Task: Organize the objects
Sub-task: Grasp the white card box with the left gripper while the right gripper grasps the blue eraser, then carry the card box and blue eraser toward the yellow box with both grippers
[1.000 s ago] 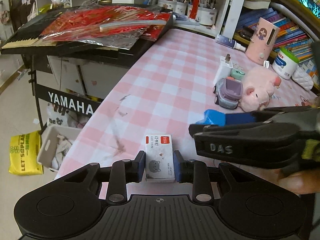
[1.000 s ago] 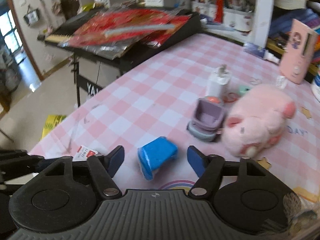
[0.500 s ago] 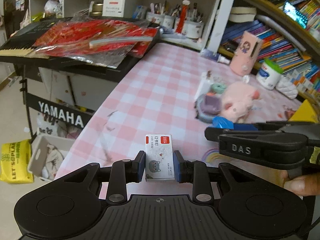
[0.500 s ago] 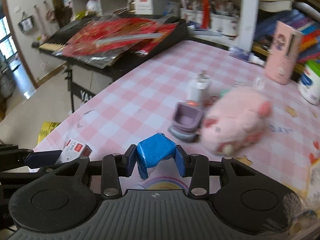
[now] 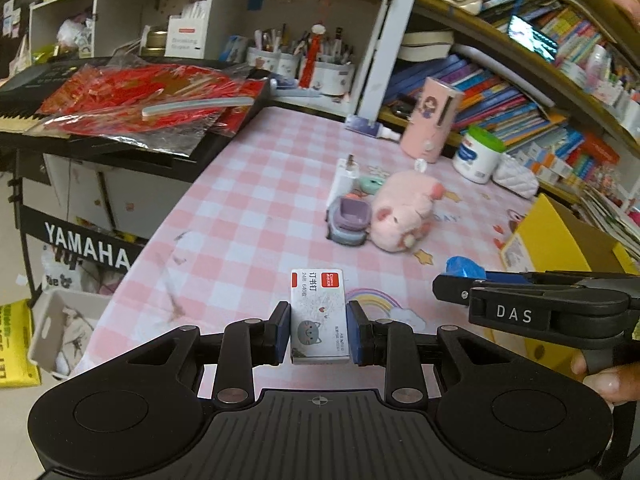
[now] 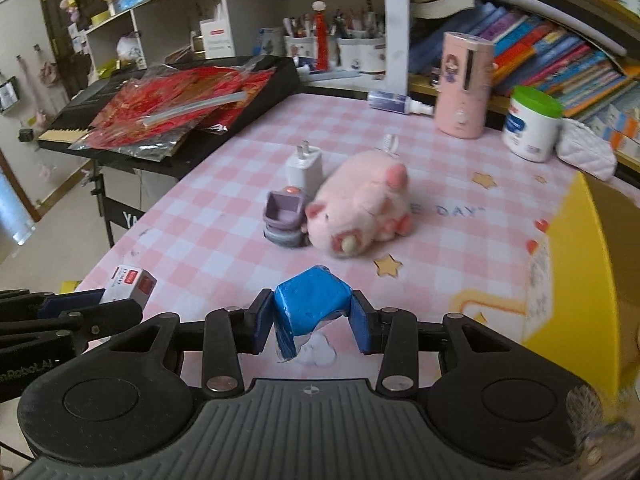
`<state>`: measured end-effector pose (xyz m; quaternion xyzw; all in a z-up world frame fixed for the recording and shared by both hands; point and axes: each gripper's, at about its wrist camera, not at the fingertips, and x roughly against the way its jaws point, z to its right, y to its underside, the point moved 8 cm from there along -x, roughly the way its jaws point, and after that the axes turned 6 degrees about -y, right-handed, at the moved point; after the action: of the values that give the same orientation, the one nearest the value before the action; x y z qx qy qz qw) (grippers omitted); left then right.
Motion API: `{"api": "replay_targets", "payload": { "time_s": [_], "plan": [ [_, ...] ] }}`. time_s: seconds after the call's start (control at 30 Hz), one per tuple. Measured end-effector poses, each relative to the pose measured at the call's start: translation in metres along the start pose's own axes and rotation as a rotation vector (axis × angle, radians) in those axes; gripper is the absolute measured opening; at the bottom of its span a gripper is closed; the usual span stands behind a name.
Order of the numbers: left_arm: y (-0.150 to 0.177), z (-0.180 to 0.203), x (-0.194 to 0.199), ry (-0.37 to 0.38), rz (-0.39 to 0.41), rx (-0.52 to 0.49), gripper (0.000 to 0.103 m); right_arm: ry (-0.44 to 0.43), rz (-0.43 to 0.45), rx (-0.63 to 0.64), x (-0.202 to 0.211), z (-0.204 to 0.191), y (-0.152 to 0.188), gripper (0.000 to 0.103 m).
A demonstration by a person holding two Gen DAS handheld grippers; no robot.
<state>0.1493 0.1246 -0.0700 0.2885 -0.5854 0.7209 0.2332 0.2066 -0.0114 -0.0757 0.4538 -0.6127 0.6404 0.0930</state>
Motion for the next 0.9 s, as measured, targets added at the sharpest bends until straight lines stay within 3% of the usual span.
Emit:
{"api": "replay_targets", "payload": {
  "time_s": [0.4, 0.9],
  "plan": [
    [0.027, -0.003, 0.044, 0.047, 0.025, -0.015, 0.028, 0.036, 0.039, -0.042, 0.044, -0.021, 0.031, 0.038],
    [0.075, -0.007, 0.094, 0.087, 0.01, -0.062, 0.028, 0.062, 0.025, -0.079, 0.088, -0.055, 0.094, 0.037]
  ]
}}
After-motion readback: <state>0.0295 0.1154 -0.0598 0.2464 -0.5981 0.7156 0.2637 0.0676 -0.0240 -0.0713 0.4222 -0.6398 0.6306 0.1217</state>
